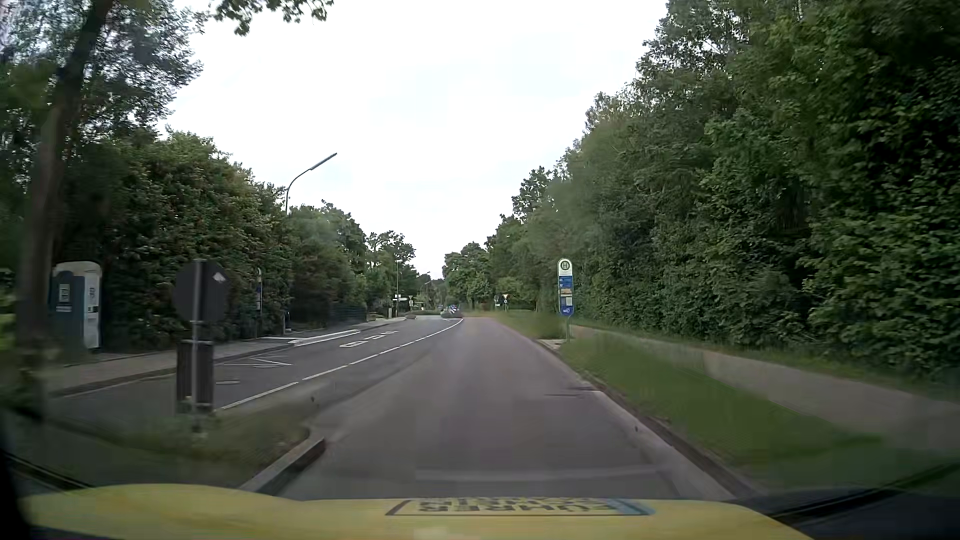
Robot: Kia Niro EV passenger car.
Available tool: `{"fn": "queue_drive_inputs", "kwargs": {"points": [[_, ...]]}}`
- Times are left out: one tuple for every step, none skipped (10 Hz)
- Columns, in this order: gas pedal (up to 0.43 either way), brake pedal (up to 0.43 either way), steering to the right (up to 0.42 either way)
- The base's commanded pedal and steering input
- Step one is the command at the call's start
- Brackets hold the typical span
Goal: Follow the waypoints while adhering to traffic rules and regulations
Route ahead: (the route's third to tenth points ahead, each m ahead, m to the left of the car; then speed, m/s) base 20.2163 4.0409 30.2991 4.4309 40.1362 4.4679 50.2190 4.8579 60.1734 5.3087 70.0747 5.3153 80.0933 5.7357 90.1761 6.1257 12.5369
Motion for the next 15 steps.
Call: {"fn": "queue_drive_inputs", "kwargs": {"points": [[0.0, 0.0, -0.006], [0.0, 0.0, -0.006], [0.0, 0.0, -0.006], [0.0, 0.0, -0.007], [0.0, 0.0, -0.007], [0.0, 0.0, -0.007], [0.0, 0.0, -0.007], [0.0, 0.0, -0.007], [0.0, 0.012, -0.007], [0.0, 0.043, -0.005], [0.0, 0.091, -0.005], [0.0, 0.116, -0.005], [0.0, 0.122, -0.006], [0.0, 0.128, -0.005], [0.0, 0.134, -0.005]]}}
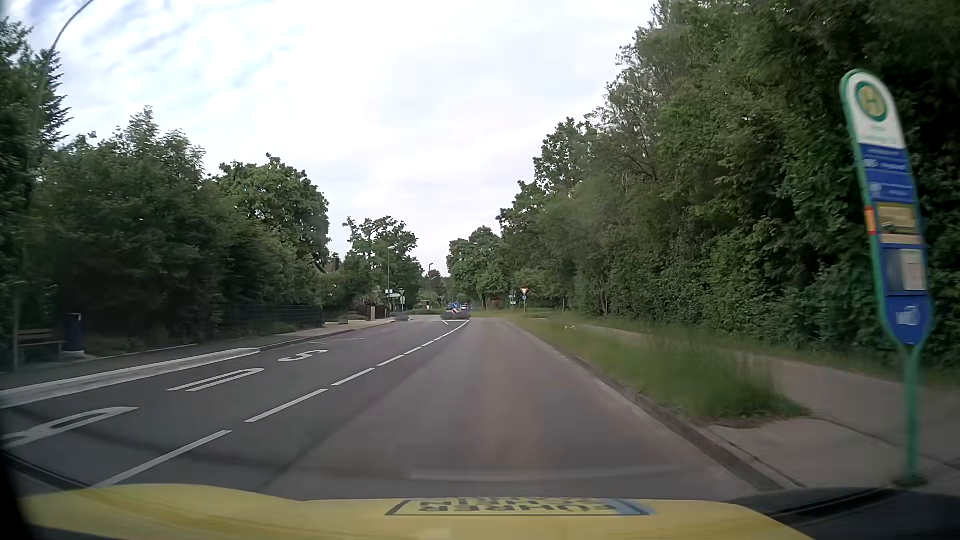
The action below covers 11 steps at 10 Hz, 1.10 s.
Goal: Follow the waypoints while adhering to traffic rules and regulations
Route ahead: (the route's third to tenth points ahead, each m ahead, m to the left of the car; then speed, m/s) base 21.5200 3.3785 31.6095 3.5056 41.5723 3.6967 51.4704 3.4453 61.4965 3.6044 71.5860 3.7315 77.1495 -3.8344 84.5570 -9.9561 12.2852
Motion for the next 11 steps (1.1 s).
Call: {"fn": "queue_drive_inputs", "kwargs": {"points": [[0.0, 0.14, -0.004], [0.0, 0.128, -0.003], [0.0, 0.104, -0.004], [0.0, 0.055, -0.003], [0.0, 0.0, -0.003], [0.0, 0.0, -0.002], [0.0, 0.0, -0.002], [0.0, 0.0, -0.002], [0.0, 0.0, -0.002], [0.0, 0.0, -0.002], [0.0, 0.0, -0.002]]}}
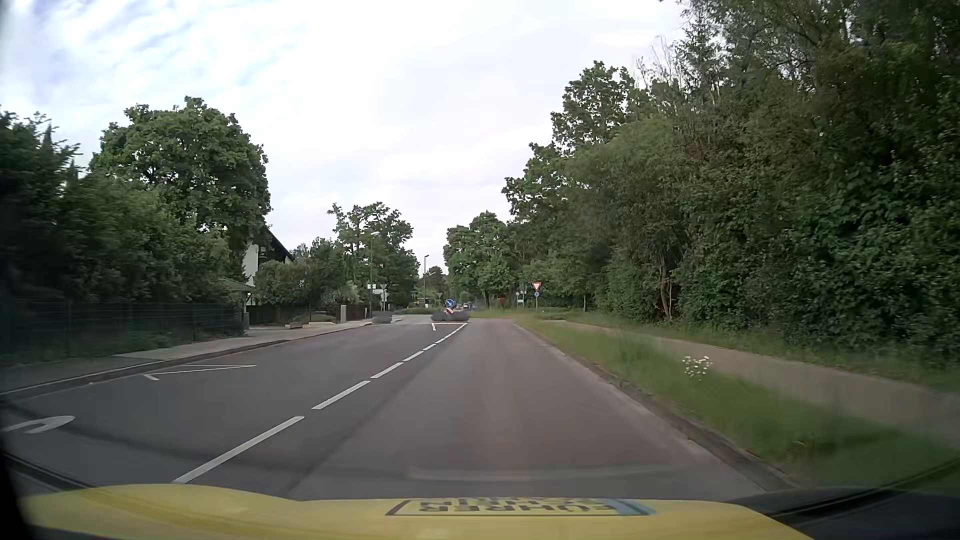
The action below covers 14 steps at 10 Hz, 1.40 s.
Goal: Follow the waypoints while adhering to traffic rules and regulations
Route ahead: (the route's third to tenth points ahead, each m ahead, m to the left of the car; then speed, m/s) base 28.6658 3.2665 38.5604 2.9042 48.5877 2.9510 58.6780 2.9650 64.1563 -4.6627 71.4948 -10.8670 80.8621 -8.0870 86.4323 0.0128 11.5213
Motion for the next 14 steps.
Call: {"fn": "queue_drive_inputs", "kwargs": {"points": [[0.0, 0.0, -0.001], [0.0, 0.0, -0.002], [0.0, 0.0, -0.001], [0.0, 0.0, -0.001], [0.0, 0.0, -0.001], [0.0, 0.0, -0.001], [0.0, 0.0, -0.001], [0.0, 0.0, -0.002], [0.0, 0.0, -0.001], [0.0, 0.0, -0.001], [0.0, 0.0, -0.001], [0.0, 0.0, 0.0], [0.0, 0.0, -0.001], [0.0, 0.0, 0.0]]}}
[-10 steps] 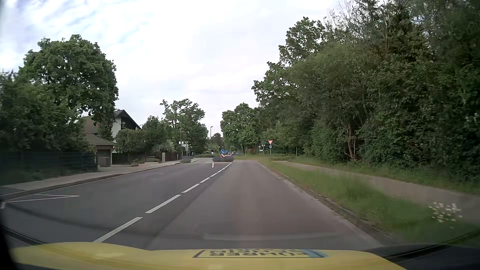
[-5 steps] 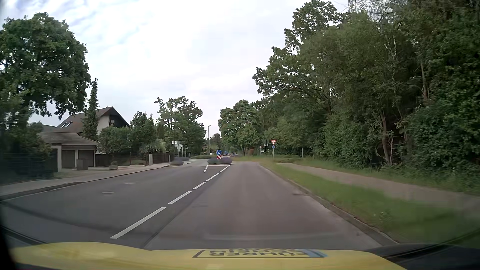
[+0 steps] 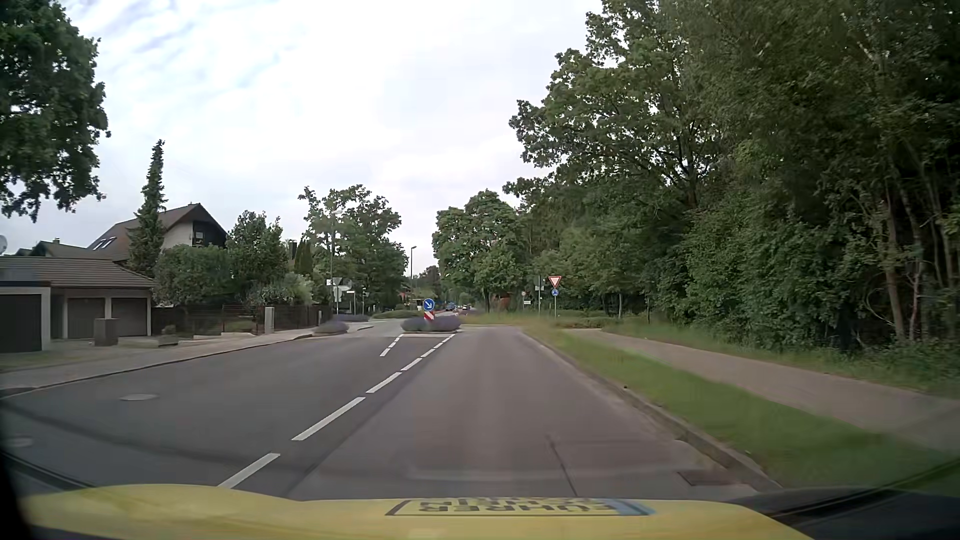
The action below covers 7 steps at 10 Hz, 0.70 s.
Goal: Follow the waypoints while adhering to traffic rules and regulations
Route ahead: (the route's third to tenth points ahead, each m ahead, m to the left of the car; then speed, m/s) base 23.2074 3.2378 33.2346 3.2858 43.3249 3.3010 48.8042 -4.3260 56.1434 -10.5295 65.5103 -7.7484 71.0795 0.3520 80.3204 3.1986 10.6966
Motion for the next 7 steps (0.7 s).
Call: {"fn": "queue_drive_inputs", "kwargs": {"points": [[0.0, 0.0, 0.0], [0.0, 0.0, 0.0], [0.0, 0.0, 0.0], [0.0, 0.0, -0.001], [0.0, 0.0, -0.004], [0.0, 0.037, -0.005], [0.0, 0.085, -0.005]]}}
